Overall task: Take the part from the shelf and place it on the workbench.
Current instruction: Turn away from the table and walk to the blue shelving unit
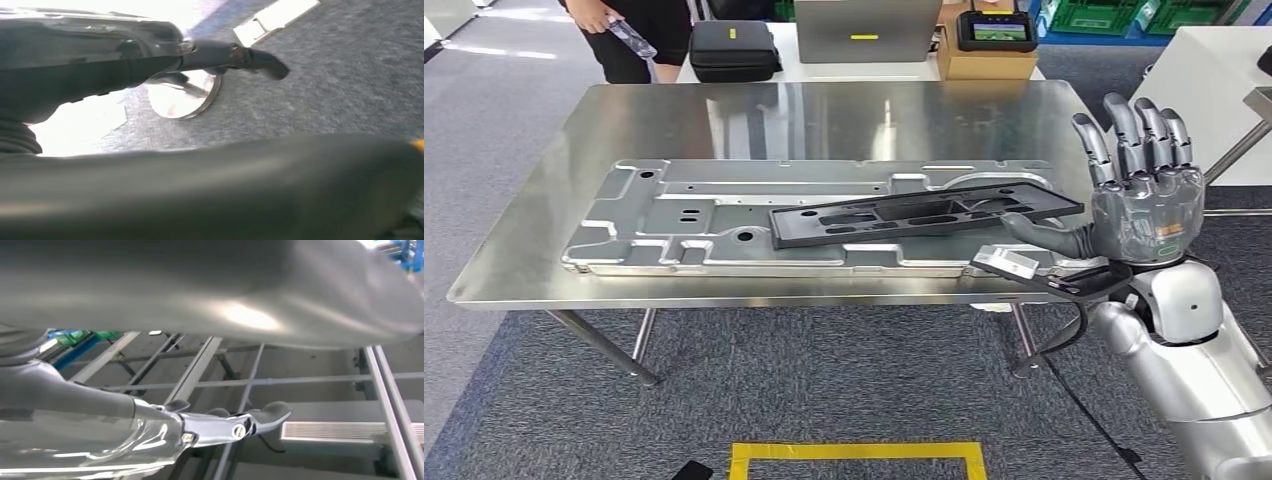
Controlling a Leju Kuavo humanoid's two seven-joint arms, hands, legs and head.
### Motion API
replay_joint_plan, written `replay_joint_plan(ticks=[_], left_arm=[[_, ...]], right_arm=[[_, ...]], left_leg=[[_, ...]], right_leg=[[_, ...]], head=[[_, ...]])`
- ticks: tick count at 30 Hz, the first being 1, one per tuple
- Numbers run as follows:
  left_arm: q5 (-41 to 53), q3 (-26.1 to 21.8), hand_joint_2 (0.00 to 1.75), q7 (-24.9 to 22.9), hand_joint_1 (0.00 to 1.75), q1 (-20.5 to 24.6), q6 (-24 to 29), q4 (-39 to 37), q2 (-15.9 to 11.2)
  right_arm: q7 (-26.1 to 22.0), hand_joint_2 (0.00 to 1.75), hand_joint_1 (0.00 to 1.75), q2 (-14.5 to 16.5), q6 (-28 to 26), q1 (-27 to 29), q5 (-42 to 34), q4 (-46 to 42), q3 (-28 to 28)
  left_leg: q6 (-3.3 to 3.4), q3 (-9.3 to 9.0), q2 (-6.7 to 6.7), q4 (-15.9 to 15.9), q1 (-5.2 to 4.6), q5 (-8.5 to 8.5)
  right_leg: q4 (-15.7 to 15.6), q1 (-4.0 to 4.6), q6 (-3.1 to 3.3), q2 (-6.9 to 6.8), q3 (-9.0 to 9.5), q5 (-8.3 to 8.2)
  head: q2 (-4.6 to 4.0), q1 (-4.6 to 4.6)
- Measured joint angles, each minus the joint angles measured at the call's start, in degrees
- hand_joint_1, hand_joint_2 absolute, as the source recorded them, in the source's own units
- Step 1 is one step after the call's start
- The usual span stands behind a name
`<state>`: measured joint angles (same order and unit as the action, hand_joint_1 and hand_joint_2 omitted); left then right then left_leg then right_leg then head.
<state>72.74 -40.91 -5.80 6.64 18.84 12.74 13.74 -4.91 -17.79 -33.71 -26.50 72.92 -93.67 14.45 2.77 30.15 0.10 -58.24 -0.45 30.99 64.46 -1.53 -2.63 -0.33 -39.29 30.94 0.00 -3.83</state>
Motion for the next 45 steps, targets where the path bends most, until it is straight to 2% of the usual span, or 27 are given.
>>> replay_joint_plan(ticks=[2,3,5,7,9,11,13,14,16,18,19,20,21,23,25,28,30,32,33,34,35,36,38,40,41,43,45], left_arm=[[0.0,0.0,0.00,0.0,0.00,0.0,0.0,0.0,0.0],[0.0,0.0,0.00,0.0,0.00,0.0,0.0,0.0,0.0],[0.0,0.0,0.00,0.0,0.00,0.0,0.0,0.0,0.0],[0.0,0.0,0.00,0.0,0.00,0.0,0.0,0.0,0.0],[0.0,0.0,0.00,0.0,0.00,0.0,-0.1,0.0,0.0],[0.0,0.0,0.00,0.0,0.00,0.1,-0.1,0.0,0.0],[0.0,0.0,0.00,0.0,0.00,0.0,-0.1,0.0,0.0],[0.0,0.0,0.00,0.0,0.00,0.0,-0.1,0.0,0.0],[0.0,0.0,0.00,-0.1,0.00,0.0,-0.1,0.0,0.0],[0.0,0.0,0.00,-0.1,0.00,0.0,-0.1,0.0,0.0],[0.0,0.0,0.00,-0.1,0.00,0.0,-0.1,0.0,0.0],[0.0,0.0,0.00,-0.1,0.00,0.0,-0.1,0.0,0.0],[0.0,0.0,0.00,-0.1,0.00,0.0,-0.1,0.0,0.0],[0.1,0.0,0.00,-0.1,0.00,0.1,-0.1,0.0,0.0],[0.1,0.0,0.00,-0.1,0.00,0.3,-0.1,0.0,-0.1],[0.1,0.0,0.00,-0.2,0.00,0.4,-0.1,0.0,-0.1],[0.1,0.0,0.00,-0.2,0.00,0.4,-0.1,0.0,-0.1],[0.2,0.0,0.00,-0.2,0.00,0.4,-0.1,0.0,-0.1],[0.3,0.0,0.00,-0.2,0.00,0.3,-0.1,0.0,-0.1],[0.3,0.0,0.00,-0.2,0.00,0.3,-0.1,0.0,-0.1],[0.3,0.0,0.00,-0.2,0.00,0.3,-0.1,0.0,-0.1],[0.3,0.0,0.00,-0.2,0.00,0.3,-0.1,0.0,-0.1],[0.3,0.0,0.00,-0.2,0.00,0.3,-0.1,0.0,-0.1],[0.3,0.0,0.00,-0.2,0.00,0.3,-0.1,0.0,-0.1],[0.3,0.0,0.00,-0.2,0.00,0.3,-0.1,0.0,-0.1],[0.3,0.0,0.00,-0.2,0.00,0.3,-0.1,0.0,-0.1],[0.3,0.0,0.00,-0.2,0.00,0.2,-0.1,0.0,-0.1]], right_arm=[[-0.1,0.00,0.00,0.0,0.0,0.2,0.0,0.1,-0.3],[-0.2,0.00,0.00,0.0,0.0,0.3,-0.1,0.2,-0.3],[-0.3,0.00,0.00,0.0,0.0,0.6,-0.2,0.4,-0.4],[-0.4,0.00,0.00,0.0,0.0,0.5,-0.4,0.4,-0.5],[-0.5,0.00,0.00,0.0,0.0,0.4,-0.7,0.4,-0.7],[-0.5,0.00,0.00,0.0,-0.1,0.4,-1.0,0.4,-0.8],[-0.6,0.00,0.00,0.0,-0.1,0.4,-1.1,0.5,-0.8],[-0.6,0.00,0.00,0.0,-0.1,0.5,-1.2,0.6,-0.8],[-0.7,0.00,0.00,0.0,-0.1,0.5,-1.3,0.7,-0.8],[-0.7,0.00,0.00,0.0,-0.1,0.6,-1.5,0.8,-0.8],[-0.7,0.00,0.00,-0.1,-0.1,0.6,-1.6,0.9,-0.8],[-0.7,0.00,0.00,-0.1,-0.1,0.7,-1.7,0.9,-0.8],[-0.8,0.00,0.00,-0.1,-0.1,0.7,-1.8,1.0,-0.8],[-0.9,0.00,0.00,-0.2,-0.2,0.7,-1.9,1.0,-0.9],[-1.2,0.00,0.00,-0.3,-0.2,0.7,-1.9,1.0,-0.9],[-1.3,0.00,0.00,-0.4,-0.3,0.6,-2.0,1.0,-1.0],[-1.3,0.00,0.00,-0.5,-0.3,0.7,-2.0,1.1,-1.2],[-1.3,0.00,0.00,-0.6,-0.3,0.8,-2.0,1.3,-1.3],[-1.4,0.00,0.00,-0.6,-0.4,1.0,-2.0,1.4,-1.4],[-1.4,0.00,0.00,-0.6,-0.4,1.1,-2.0,1.5,-1.5],[-1.4,0.00,0.00,-0.6,-0.4,1.3,-2.0,1.5,-1.5],[-1.4,0.00,0.00,-0.6,-0.4,1.4,-2.0,1.6,-1.6],[-1.5,0.00,0.00,-0.6,-0.4,1.3,-2.0,1.7,-1.7],[-1.6,0.00,0.00,-0.6,-0.5,1.2,-2.0,1.7,-1.7],[-1.7,0.00,0.00,-0.6,-0.5,1.1,-2.0,1.7,-1.8],[-1.7,0.00,0.00,-0.6,-0.5,1.2,-2.0,1.7,-1.8],[-1.7,0.00,0.00,-0.5,-0.5,1.2,-2.0,1.7,-1.7]], left_leg=[[0.36,1.51,0.15,-0.1,-0.12,-1.14],[0.38,2.30,0.22,-0.1,-0.18,-1.68],[0.32,3.89,0.36,-0.4,-0.22,-2.63],[0.04,5.28,0.40,-1.0,-0.19,-3.32],[-0.44,6.24,0.38,-1.7,-0.33,-3.88],[-0.95,6.77,0.36,-2.0,-0.48,-4.61],[-1.49,7.34,0.26,-2.3,-0.43,-4.56],[-1.85,7.77,0.19,-3.2,-0.34,-3.27],[-2.60,9.11,0.11,-7.8,-0.02,1.71],[-3.11,10.27,0.11,-14.6,0.30,5.83],[-3.20,10.12,0.11,-16.6,0.38,6.21],[-3.17,9.08,0.11,-16.7,0.41,5.43],[-2.99,7.06,0.11,-14.8,0.40,3.98],[-2.19,1.19,0.03,-6.9,0.17,1.85],[-1.42,-2.93,-0.06,-0.5,-0.21,1.89],[-0.89,-3.19,0.08,1.6,-0.35,1.84],[-0.10,-2.05,0.34,2.0,-0.07,0.77],[0.54,-0.45,0.47,2.0,-0.01,-0.59],[0.59,0.36,0.50,1.9,-0.07,-1.18],[0.60,1.18,0.54,1.8,-0.12,-1.72],[0.55,2.00,0.58,1.5,-0.15,-2.18],[0.46,2.81,0.61,1.2,-0.14,-2.56],[0.15,4.19,0.63,0.3,-0.17,-3.03],[-0.33,5.18,0.60,-0.6,-0.36,-3.42],[-0.61,5.54,0.59,-0.9,-0.46,-3.71],[-1.26,6.02,0.52,-1.1,-0.45,-4.17],[-2.04,6.87,0.38,-2.8,-0.28,-1.94]], right_leg=[[6.3,0.11,-0.11,0.07,-1.47,4.96],[9.0,0.12,-0.21,0.07,-1.72,6.14],[9.9,0.13,-0.39,0.06,0.06,5.17],[3.7,0.13,-0.44,0.06,5.29,2.65],[-3.3,0.27,-0.24,0.14,9.95,2.26],[-5.7,0.49,0.09,0.23,11.00,2.75],[-5.8,0.29,1.04,0.05,10.27,2.22],[-5.9,0.16,1.67,-0.07,9.72,1.74],[-5.9,0.06,2.55,-0.25,8.26,0.56],[-5.8,0.12,2.71,-0.35,6.67,-0.64],[-5.7,0.16,2.67,-0.41,5.89,-1.20],[-5.7,0.19,2.58,-0.45,5.15,-1.73],[-5.6,0.23,2.45,-0.48,4.49,-2.25],[-5.6,0.37,2.15,-0.49,3.55,-3.18],[-5.7,0.39,1.62,-0.56,3.09,-4.13],[-5.7,0.29,0.59,-0.58,2.42,-5.16],[-3.4,0.33,0.24,-0.35,1.13,-2.36],[2.8,0.32,0.10,-0.14,-0.78,3.06],[6.4,0.32,-0.02,-0.09,-1.54,4.99],[9.1,0.32,-0.16,-0.07,-1.72,5.68],[10.0,0.32,-0.29,-0.06,-1.07,5.20],[8.8,0.32,-0.37,-0.06,0.65,3.87],[1.5,0.31,-0.38,-0.06,6.34,1.59],[-5.0,0.41,-0.08,0.02,10.55,1.59],[-6.3,0.50,0.15,0.07,11.21,1.96],[-6.7,0.46,0.99,0.01,10.72,1.72],[-6.7,0.25,2.18,-0.23,9.80,0.87]], head=[[0.00,0.05],[0.00,0.07],[0.00,0.07],[0.00,0.07],[0.00,0.04],[0.00,0.01],[0.00,0.00],[0.00,-0.01],[0.00,-0.03],[0.00,-0.03],[0.00,-0.03],[0.00,-0.03],[0.00,-0.02],[0.00,-0.03],[0.00,-0.03],[0.00,-0.02],[0.00,0.02],[0.00,0.05],[0.00,0.05],[0.00,0.04],[0.00,0.05],[0.00,0.05],[0.00,0.05],[0.00,0.02],[0.00,-0.01],[0.00,-0.03],[0.00,-0.04]])
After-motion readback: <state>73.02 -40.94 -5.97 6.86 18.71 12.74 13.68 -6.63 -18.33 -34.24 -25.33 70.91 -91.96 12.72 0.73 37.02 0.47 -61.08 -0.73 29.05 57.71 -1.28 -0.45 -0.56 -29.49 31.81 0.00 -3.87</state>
